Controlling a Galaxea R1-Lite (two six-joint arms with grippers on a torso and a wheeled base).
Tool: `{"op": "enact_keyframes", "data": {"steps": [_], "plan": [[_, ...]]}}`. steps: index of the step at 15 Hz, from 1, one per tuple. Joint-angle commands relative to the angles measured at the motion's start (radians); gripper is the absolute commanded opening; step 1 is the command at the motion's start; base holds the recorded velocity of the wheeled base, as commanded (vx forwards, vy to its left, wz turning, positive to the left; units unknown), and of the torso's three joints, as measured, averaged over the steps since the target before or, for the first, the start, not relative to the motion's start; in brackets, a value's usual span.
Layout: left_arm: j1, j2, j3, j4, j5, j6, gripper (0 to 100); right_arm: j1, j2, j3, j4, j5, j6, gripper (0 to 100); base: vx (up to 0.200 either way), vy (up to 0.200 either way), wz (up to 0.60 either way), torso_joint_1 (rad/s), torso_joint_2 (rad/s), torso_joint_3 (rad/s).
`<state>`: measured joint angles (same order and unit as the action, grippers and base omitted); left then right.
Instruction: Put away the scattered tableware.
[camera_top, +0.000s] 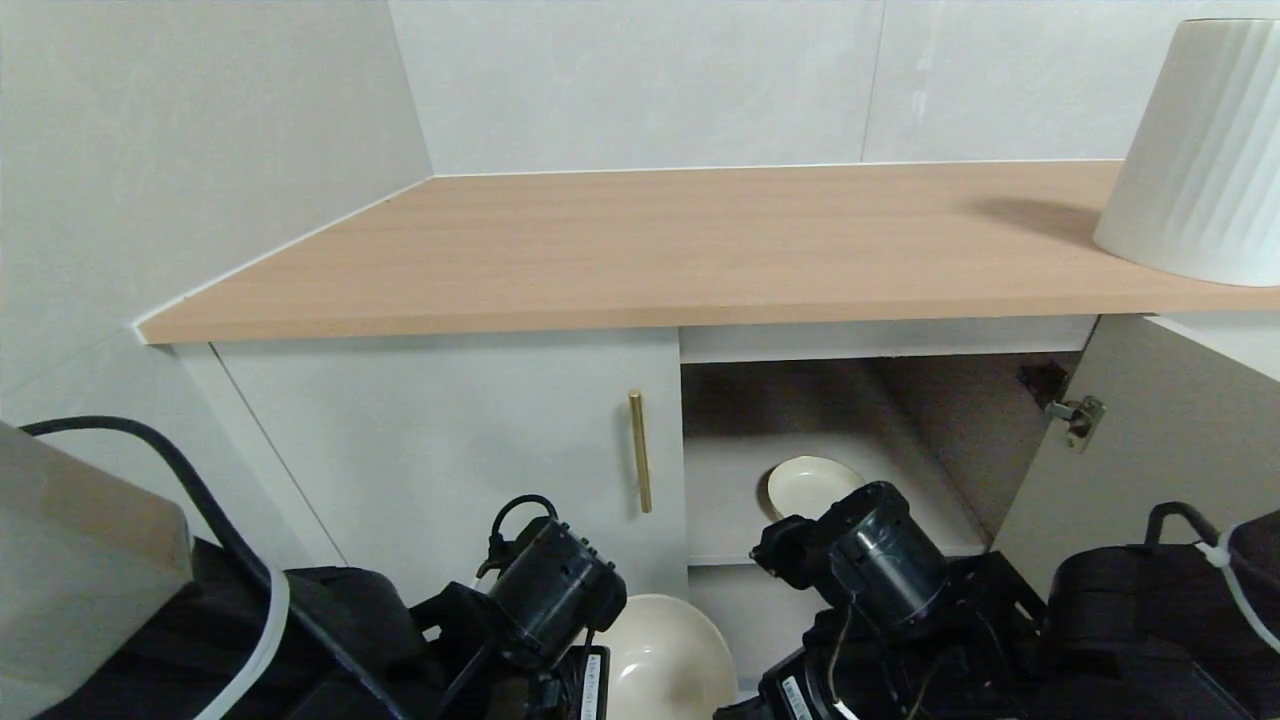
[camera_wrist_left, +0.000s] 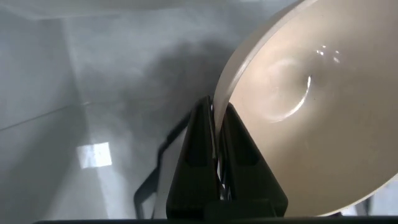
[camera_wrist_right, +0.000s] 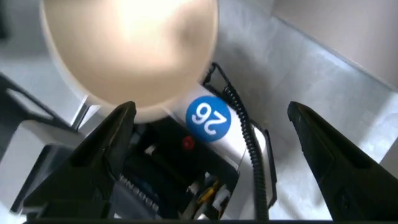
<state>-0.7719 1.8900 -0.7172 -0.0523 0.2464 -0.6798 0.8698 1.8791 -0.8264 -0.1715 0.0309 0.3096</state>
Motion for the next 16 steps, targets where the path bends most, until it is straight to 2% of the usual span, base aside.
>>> {"op": "enact_keyframes", "data": {"steps": [1,4,11,12,16], "plan": [[-0.029,-0.042,-0.001,-0.006,-0.029,0.003,0,0.003,0.061,-0.014,-0.026,-0.028,0.006,100,0.0,0.0,0.0,0.0,0.0,0.0],[-0.035,-0.042,-0.001,-0.004,-0.035,0.003,0,0.0,0.1,-0.016,-0.122,-0.123,0.034,100,0.0,0.0,0.0,0.0,0.0,0.0],[-0.035,-0.035,-0.001,-0.004,-0.035,0.003,0,-0.006,0.11,-0.016,-0.138,-0.127,0.04,100,0.0,0.0,0.0,0.0,0.0,0.0],[-0.035,-0.035,-0.001,-0.004,-0.035,0.003,0,-0.008,0.11,-0.016,-0.138,-0.127,0.042,0,0.0,0.0,0.0,0.0,0.0,0.0],[-0.035,-0.029,-0.001,-0.004,-0.035,0.003,0,-0.008,0.11,-0.016,-0.138,-0.127,0.042,0,0.0,0.0,0.0,0.0,0.0,0.0]]}}
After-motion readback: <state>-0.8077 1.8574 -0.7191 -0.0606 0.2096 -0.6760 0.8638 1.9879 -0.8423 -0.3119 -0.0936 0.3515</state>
